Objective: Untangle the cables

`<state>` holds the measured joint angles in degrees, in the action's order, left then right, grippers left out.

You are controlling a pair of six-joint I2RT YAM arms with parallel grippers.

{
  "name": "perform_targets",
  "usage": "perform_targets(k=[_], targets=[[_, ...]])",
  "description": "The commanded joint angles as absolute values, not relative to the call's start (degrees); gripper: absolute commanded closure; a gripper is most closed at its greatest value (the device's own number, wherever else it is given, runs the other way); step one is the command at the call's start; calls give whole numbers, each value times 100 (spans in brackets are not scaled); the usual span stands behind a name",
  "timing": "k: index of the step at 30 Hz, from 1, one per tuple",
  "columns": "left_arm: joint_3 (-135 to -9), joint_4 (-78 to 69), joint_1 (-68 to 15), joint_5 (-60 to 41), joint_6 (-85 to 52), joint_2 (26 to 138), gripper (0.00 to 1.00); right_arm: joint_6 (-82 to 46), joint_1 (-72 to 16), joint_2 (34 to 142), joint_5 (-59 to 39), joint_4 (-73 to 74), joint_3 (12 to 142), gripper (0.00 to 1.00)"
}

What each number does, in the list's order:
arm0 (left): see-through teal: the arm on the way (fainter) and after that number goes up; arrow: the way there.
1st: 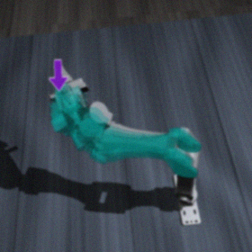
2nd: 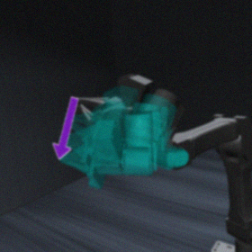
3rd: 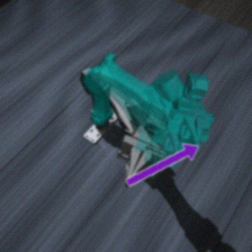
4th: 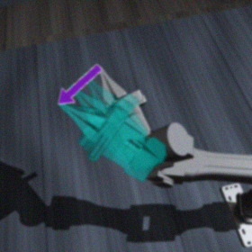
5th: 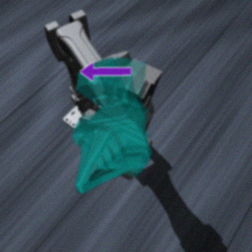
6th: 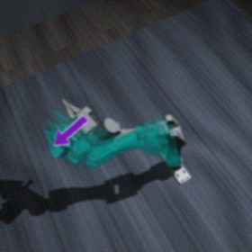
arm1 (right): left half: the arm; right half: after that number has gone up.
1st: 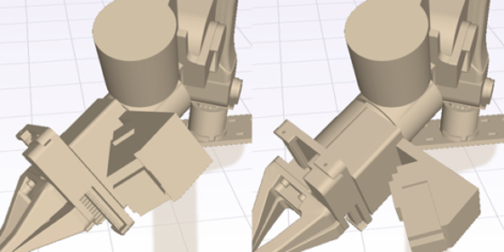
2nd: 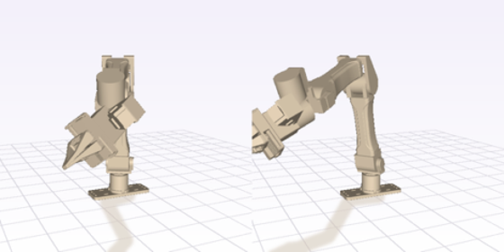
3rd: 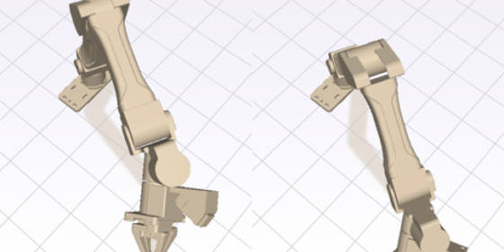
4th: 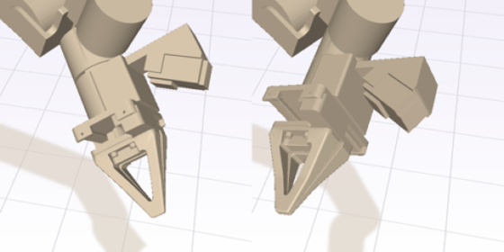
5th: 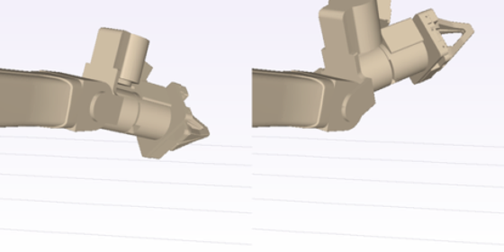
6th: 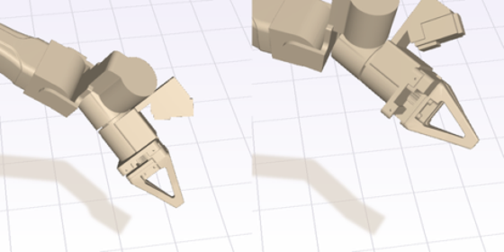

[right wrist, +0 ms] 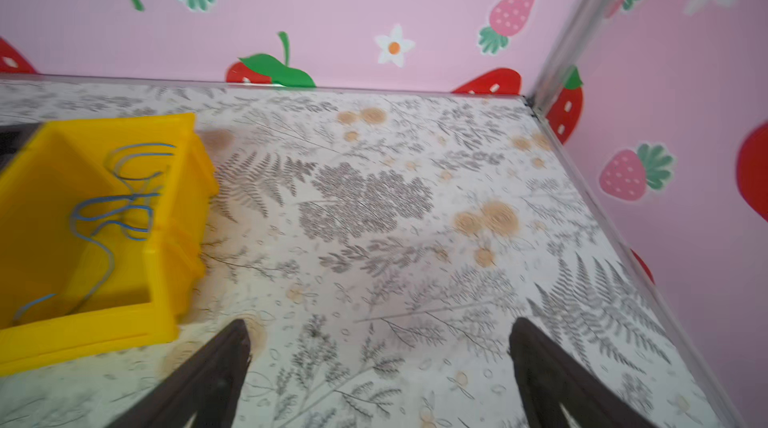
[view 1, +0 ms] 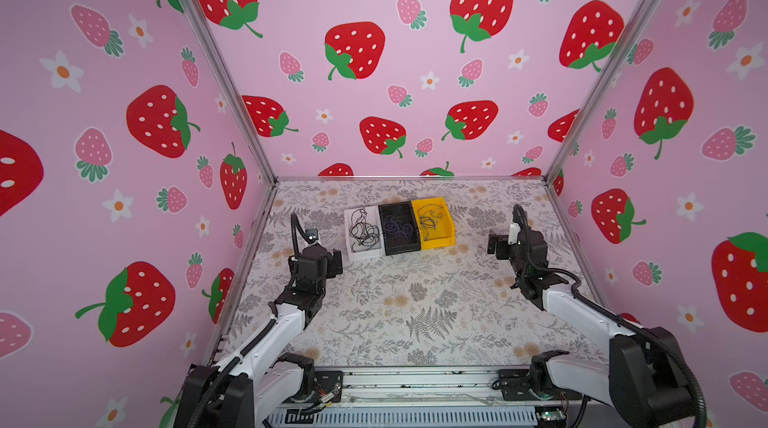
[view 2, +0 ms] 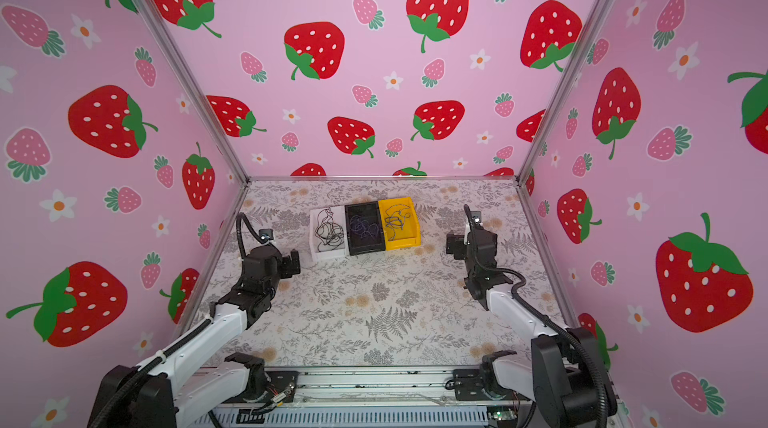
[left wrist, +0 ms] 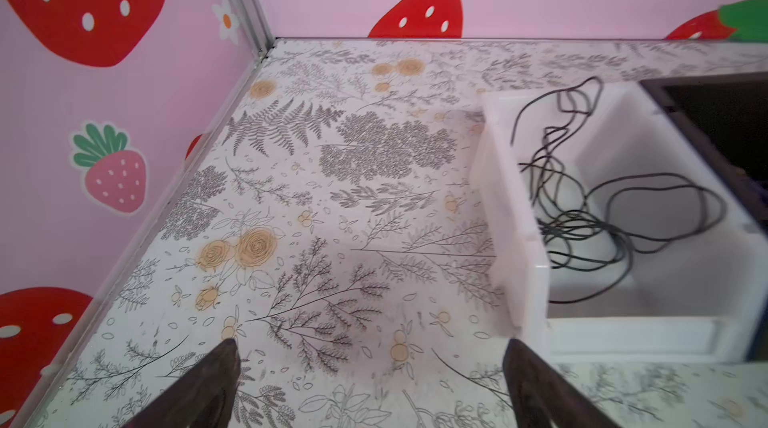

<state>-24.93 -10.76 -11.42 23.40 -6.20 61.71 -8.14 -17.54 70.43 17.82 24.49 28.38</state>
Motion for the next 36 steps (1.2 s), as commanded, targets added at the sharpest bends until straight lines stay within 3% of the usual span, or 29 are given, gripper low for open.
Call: perform_targets(k=[1, 17, 22, 36], targets=[[-2461, -2331, -1069, 2689, -394, 6637, 0, -613, -1646, 7374, 2636, 3583, 2355, 1], [-1955, -5397, -589, 1351, 167, 8584, 1, 153, -923, 9119, 1244, 8009, 1223, 1], [-2017, -5441, -542, 1325, 98, 8813, 0, 100, -800, 9002, 902, 7224, 1504, 1], [-2454, -4675, -290, 1538, -308, 8877, 1, 64, -778, 9010, 909, 7216, 1521, 1]])
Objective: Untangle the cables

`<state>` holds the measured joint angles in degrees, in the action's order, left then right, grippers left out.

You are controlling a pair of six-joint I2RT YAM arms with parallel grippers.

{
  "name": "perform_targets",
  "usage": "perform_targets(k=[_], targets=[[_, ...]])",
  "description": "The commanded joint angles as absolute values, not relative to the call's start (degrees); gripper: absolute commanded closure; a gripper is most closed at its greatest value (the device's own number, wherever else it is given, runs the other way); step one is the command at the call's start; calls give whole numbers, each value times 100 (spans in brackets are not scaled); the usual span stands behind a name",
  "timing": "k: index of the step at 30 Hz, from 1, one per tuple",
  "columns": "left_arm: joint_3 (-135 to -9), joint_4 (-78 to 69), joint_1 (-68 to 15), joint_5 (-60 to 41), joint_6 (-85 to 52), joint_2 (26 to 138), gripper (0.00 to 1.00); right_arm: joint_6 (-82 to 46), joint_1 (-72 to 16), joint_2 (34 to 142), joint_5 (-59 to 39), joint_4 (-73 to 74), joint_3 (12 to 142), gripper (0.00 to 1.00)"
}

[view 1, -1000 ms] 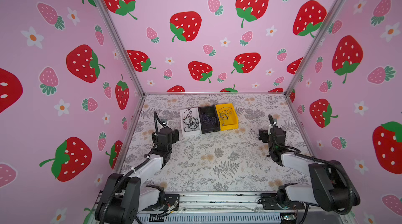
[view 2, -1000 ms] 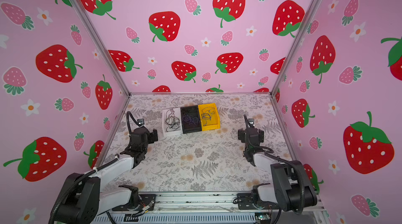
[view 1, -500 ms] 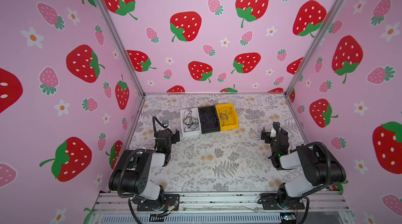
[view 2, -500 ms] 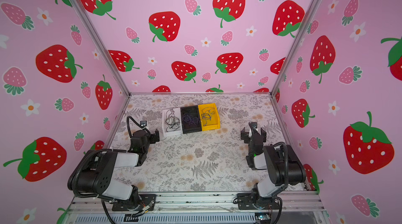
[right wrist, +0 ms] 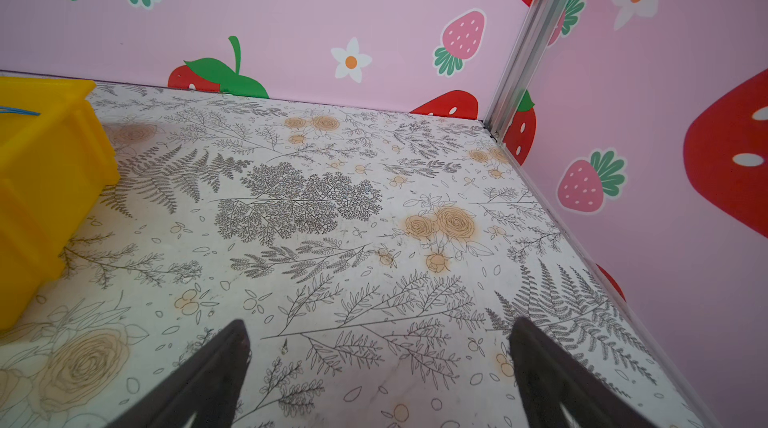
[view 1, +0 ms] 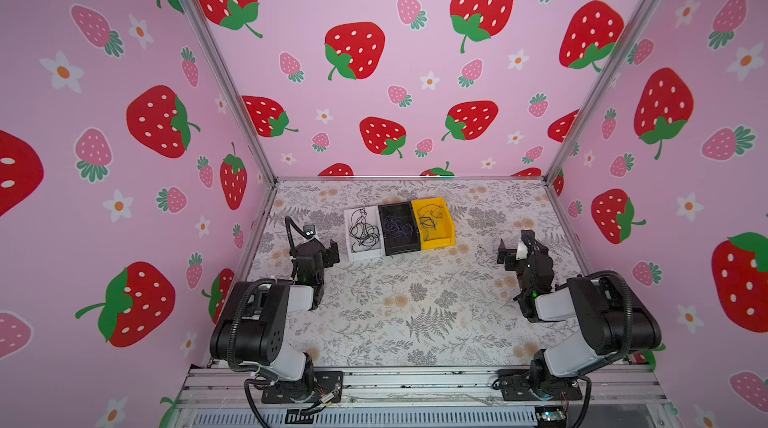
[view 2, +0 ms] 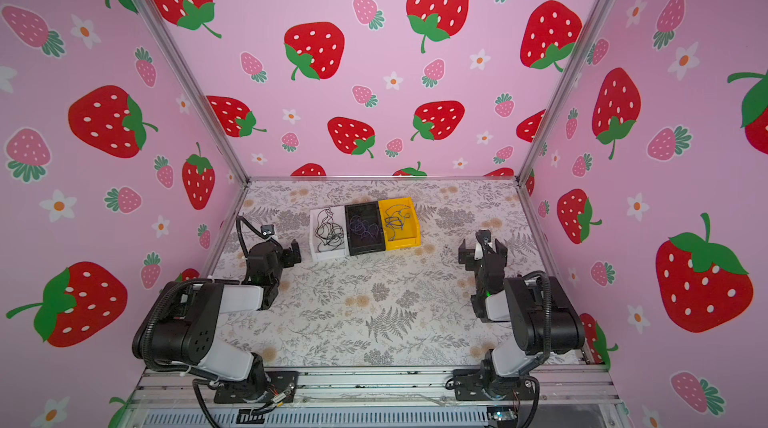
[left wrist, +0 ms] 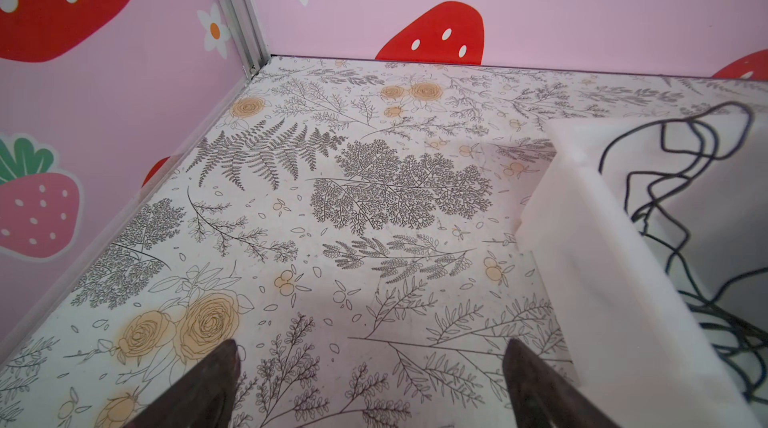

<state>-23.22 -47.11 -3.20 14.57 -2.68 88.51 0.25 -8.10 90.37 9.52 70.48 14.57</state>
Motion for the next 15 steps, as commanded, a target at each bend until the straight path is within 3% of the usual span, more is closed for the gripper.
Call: perform_targets(k=[1, 15], targets=[[-2452, -4676, -290, 1530, -304, 8868, 1, 62, -776, 9013, 914, 7213, 1521, 1], [-2446, -4676, -290, 1529, -308, 8869, 1, 0, -686, 9021, 769, 7097, 1584, 1]])
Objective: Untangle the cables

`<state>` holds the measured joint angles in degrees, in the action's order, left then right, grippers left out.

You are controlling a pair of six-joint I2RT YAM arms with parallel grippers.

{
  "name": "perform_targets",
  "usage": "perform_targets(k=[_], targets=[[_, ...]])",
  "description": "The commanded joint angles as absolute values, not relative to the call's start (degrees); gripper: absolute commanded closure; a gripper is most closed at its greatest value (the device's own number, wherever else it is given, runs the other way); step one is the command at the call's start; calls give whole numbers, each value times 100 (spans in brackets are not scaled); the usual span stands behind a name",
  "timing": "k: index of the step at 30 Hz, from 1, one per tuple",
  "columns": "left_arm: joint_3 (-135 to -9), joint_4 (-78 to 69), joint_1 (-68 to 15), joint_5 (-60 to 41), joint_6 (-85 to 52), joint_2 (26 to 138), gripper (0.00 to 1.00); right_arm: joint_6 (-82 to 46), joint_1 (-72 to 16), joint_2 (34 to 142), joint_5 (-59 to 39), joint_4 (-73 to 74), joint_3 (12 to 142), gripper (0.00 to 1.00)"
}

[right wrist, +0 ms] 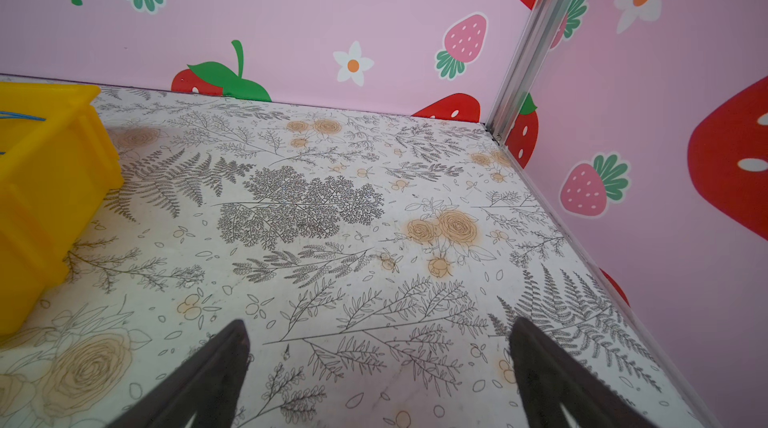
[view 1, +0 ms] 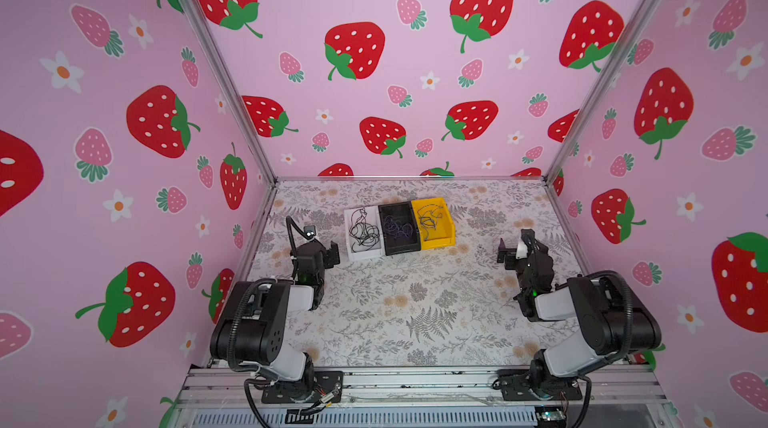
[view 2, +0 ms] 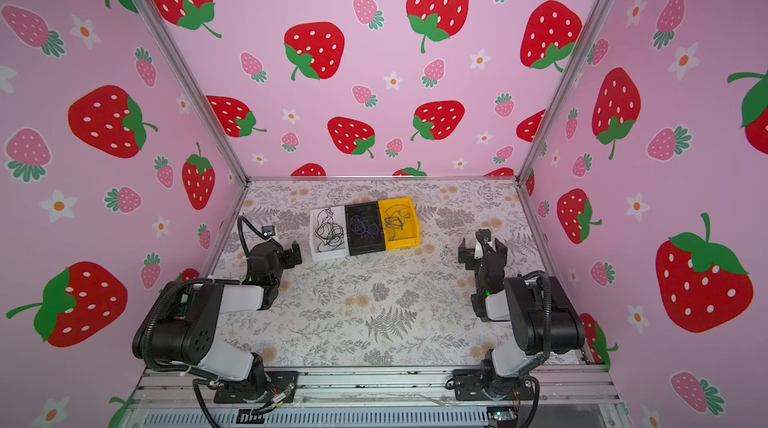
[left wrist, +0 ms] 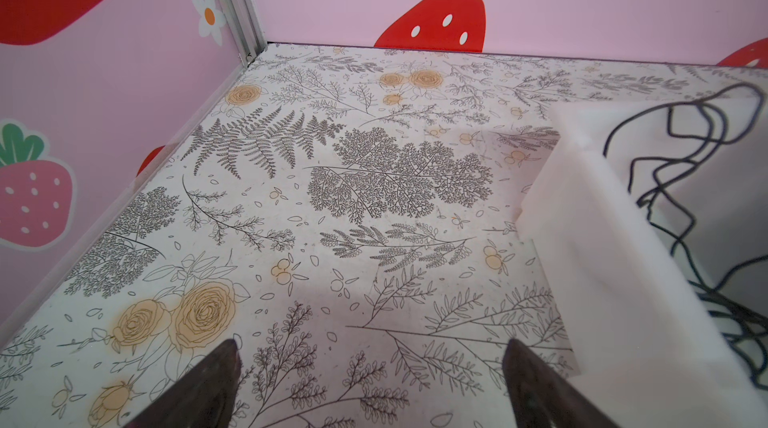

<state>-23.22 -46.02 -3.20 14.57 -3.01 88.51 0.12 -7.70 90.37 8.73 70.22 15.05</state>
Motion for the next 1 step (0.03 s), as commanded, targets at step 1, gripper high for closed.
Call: perform_targets(k=[1], targets=[[-2449, -4677, -291, 1529, -314, 8868, 1, 0, -679, 9013, 761, 7111, 1574, 1]])
